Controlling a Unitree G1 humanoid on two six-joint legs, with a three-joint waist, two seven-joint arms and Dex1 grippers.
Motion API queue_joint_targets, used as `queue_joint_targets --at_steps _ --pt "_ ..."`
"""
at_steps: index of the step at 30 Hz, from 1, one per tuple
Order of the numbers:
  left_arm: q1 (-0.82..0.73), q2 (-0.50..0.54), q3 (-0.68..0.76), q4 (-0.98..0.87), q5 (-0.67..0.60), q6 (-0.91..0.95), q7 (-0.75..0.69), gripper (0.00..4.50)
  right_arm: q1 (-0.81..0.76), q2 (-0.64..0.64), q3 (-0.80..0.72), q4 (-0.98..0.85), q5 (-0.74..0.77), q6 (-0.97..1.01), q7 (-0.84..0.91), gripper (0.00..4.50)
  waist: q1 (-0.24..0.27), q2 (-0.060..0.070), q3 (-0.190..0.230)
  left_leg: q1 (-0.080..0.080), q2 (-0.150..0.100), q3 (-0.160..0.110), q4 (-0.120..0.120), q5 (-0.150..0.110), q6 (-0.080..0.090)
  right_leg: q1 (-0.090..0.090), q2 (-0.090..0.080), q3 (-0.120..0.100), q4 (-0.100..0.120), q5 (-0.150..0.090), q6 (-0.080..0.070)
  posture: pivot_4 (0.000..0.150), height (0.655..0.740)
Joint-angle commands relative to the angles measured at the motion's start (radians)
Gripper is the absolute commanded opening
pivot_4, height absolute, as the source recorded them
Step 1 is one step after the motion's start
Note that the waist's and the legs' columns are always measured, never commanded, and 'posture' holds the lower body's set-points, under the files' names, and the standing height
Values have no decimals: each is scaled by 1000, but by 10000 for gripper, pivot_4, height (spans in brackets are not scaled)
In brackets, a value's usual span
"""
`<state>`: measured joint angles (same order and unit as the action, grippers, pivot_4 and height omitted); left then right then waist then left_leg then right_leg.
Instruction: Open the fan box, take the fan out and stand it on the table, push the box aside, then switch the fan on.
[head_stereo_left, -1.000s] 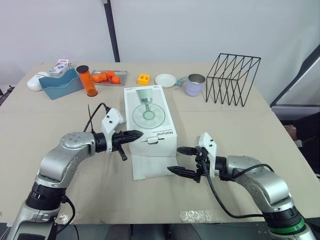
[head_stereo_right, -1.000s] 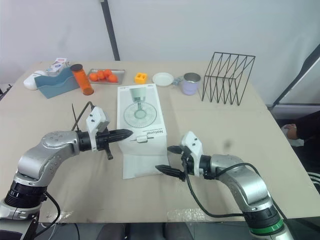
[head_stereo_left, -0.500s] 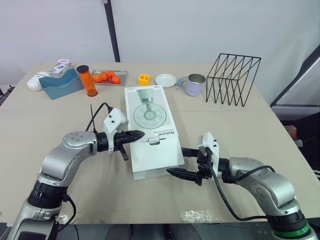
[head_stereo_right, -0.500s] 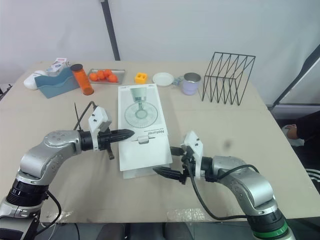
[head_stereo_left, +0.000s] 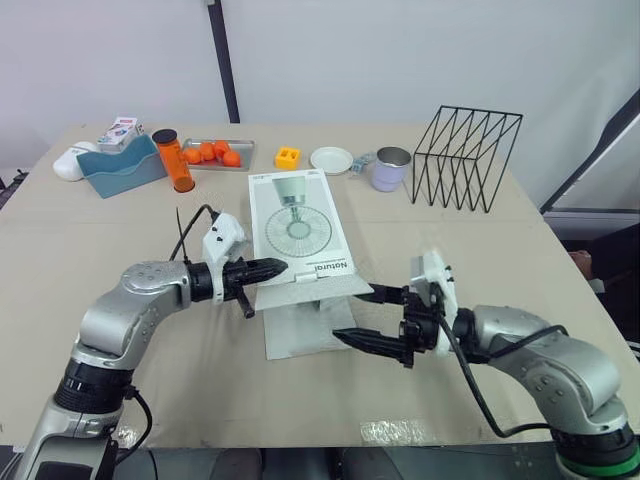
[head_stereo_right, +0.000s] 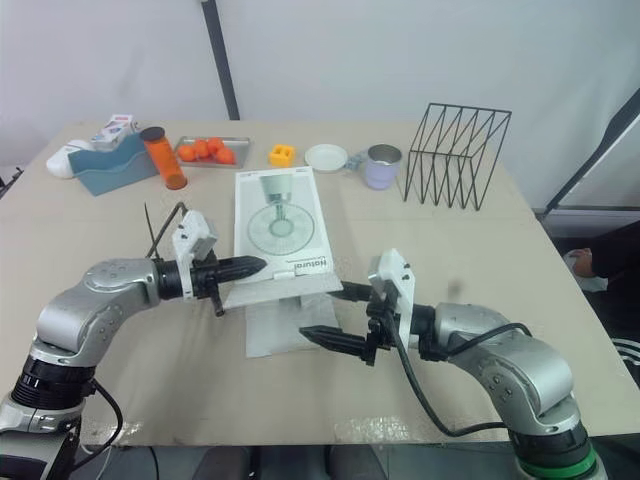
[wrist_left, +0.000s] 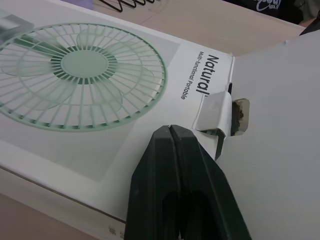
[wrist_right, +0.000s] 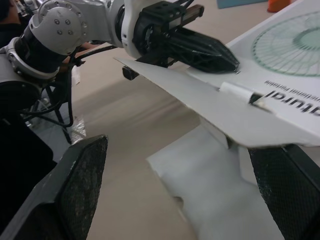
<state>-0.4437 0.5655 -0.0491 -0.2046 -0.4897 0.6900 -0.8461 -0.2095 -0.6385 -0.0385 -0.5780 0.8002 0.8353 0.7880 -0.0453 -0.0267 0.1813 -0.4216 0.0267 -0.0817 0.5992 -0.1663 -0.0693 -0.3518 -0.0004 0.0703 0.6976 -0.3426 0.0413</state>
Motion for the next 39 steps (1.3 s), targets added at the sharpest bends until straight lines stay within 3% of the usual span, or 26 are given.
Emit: queue_joint_targets --at_steps 1,9,16,24,39 --pt "-20 12 57 20 -20 -53 -31 0 -32 10 -21 -22 -9 -49 -23 38203 0 0 1 -1 0 0 0 0 0 -1 0 0 0 0 0 1500 7400" --pt "-66 6 130 37 -40 -140 -38 0 -132 43 10 81 -140 -170 -65 929 1 -2 2 -6 0 -1 0 0 0 -5 0 -1 0 0 0 1500 7400" --pt "-141 -32 183 44 -81 -160 4 0 -239 98 104 204 -305 -236 -132 236 1 -2 2 -6 0 -1 0 0 0 -5 0 -1 0 1 -1 1500 7400" --pt "-119 -51 110 5 -49 -133 48 0 -276 127 187 251 -408 -208 -155 236 0 -2 2 -6 0 -1 0 0 0 -5 -1 -1 0 4 -7 1500 7400" --pt "-46 -46 -68 51 80 -101 73 0 -275 126 197 190 -419 -162 -127 236 0 -2 2 -6 0 -1 0 0 0 -5 -1 -1 1 4 -7 1500 7400"
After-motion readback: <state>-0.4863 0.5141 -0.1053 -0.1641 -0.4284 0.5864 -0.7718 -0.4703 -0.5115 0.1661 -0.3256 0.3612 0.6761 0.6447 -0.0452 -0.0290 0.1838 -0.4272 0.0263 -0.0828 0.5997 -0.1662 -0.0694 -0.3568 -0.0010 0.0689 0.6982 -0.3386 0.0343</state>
